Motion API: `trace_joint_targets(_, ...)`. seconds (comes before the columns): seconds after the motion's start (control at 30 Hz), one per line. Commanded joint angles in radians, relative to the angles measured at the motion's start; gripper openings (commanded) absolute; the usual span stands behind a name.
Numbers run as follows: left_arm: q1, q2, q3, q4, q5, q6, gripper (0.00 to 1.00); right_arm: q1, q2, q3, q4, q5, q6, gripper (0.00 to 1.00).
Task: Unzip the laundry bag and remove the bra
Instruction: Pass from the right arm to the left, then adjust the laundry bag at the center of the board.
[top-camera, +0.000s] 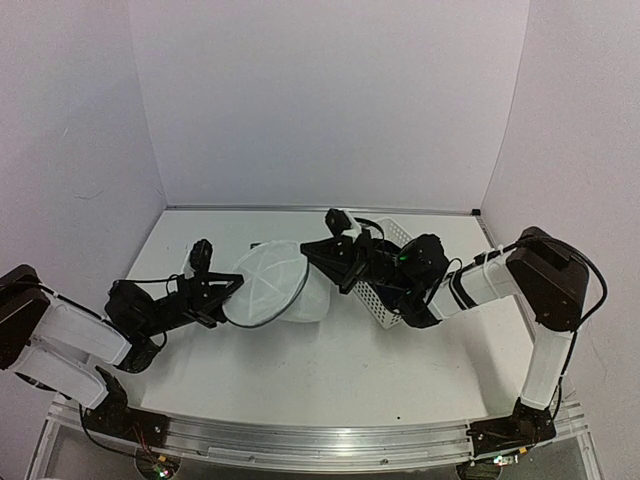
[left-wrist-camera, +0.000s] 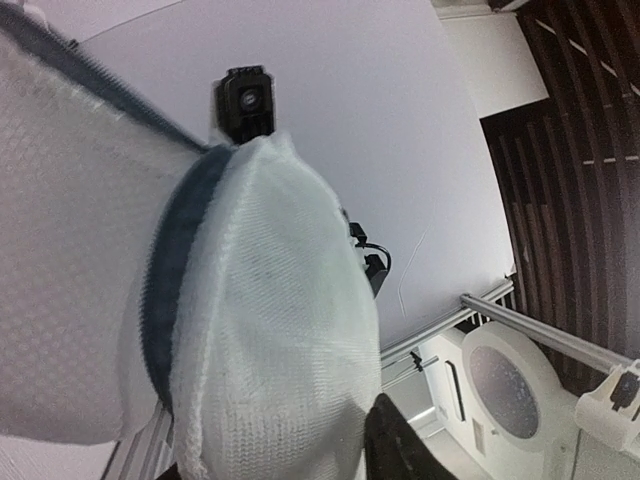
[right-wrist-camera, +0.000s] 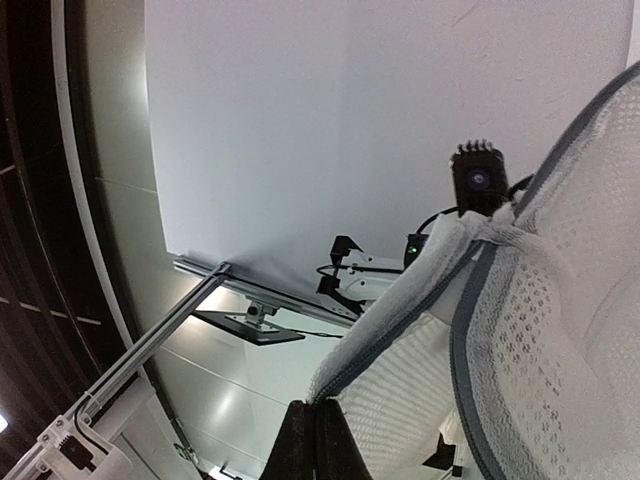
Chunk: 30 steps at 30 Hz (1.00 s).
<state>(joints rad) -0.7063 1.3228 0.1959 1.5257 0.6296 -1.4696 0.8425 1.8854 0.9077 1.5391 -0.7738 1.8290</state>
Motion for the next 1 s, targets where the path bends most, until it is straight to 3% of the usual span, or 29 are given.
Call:
trace_joint_targets(0.0, -0.002, -0.014, -0.002, 0.108, 0.008, -0.011, 0.33, 0.000, -0.013, -0.049, 0.072, -0.002, -0.035, 0.00)
trace_joint_targets(0.23, -0.003, 0.036, -0.010, 0.110, -0.001, -0.025, 0.00, -0.010, 0.007, -0.118, 0.073, -0.028, -0.115, 0.00)
trace_joint_targets(0.33, -0.002, 0.053, -0.017, 0.109, -0.006, -0.027, 0.00, -0.025, 0.009, -0.162, 0.070, -0.033, -0.172, 0.01)
trace_joint_targets(0.7, 0.004, 0.144, 0.039, 0.110, 0.012, -0.052, 0.00, -0.093, -0.006, -0.298, 0.054, -0.064, -0.366, 0.32)
trace_joint_targets(0.97, 0.088, 0.208, 0.167, 0.110, 0.066, -0.093, 0.00, -0.135, -0.095, -0.376, 0.021, -0.081, -0.519, 0.41)
